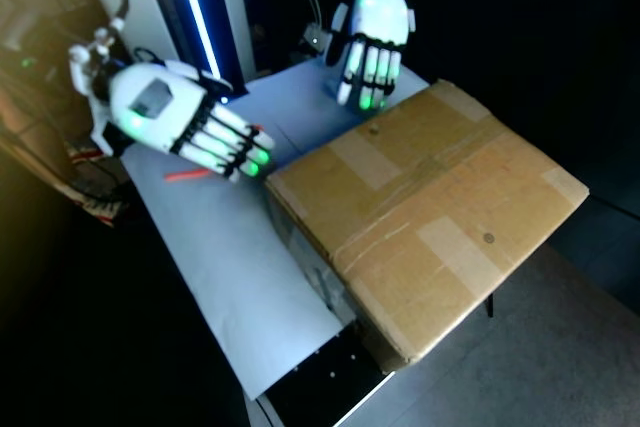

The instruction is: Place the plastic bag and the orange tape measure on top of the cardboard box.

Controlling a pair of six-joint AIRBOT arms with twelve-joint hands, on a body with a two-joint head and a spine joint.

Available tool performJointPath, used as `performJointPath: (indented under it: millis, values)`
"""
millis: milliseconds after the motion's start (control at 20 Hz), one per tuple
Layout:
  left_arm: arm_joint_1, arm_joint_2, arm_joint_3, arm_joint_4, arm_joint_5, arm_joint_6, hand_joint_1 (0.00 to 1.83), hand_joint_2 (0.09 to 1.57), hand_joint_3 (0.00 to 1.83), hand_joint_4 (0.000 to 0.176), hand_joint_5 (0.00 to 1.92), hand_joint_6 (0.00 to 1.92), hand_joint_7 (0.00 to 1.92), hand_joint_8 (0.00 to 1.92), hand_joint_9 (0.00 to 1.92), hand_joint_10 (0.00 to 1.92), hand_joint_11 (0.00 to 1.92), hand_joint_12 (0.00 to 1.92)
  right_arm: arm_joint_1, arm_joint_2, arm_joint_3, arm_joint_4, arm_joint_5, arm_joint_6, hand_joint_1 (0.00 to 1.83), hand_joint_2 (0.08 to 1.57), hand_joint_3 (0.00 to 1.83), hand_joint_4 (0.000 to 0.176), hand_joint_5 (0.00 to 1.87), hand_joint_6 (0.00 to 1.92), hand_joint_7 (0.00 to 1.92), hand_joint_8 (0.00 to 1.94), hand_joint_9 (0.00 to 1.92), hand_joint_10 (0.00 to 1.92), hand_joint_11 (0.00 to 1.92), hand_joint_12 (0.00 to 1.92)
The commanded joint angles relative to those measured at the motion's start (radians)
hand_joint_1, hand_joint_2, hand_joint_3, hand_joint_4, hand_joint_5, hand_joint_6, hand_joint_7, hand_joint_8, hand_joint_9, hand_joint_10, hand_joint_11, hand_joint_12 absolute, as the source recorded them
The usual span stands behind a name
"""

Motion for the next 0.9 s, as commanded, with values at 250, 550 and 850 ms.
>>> performJointPath:
  millis: [250, 550, 850]
  values:
    - [0.025, -0.042, 0.021, 0.027, 0.085, -0.002, 0.93, 1.05, 0.00, 0.117, 0.18, 0.00, 0.00, 0.00, 0.00, 0.00, 0.00, 0.77, 0.003, -0.055, 0.039, 0.015, -0.059, -0.038, 0.53, 0.80, 0.00, 0.000, 0.33, 0.07, 0.36, 0.00, 0.06, 0.83, 0.00, 1.40]
    - [0.037, -0.089, 0.058, 0.019, 0.053, -0.001, 0.98, 1.06, 0.00, 0.121, 0.21, 0.00, 0.00, 0.00, 0.00, 0.00, 0.00, 1.22, 0.004, -0.093, 0.072, 0.028, -0.037, -0.043, 0.61, 0.79, 0.00, 0.000, 0.37, 0.05, 0.40, 0.01, 0.12, 0.80, 0.00, 1.45]
    - [0.037, -0.123, 0.078, 0.017, 0.004, 0.004, 0.94, 1.13, 0.00, 0.063, 0.32, 0.01, 0.09, 0.02, 0.06, 0.04, 0.00, 1.37, 0.004, -0.108, 0.088, 0.027, -0.021, -0.043, 0.78, 0.81, 0.01, 0.000, 0.45, 0.06, 0.45, 0.02, 0.13, 0.85, 0.00, 1.45]
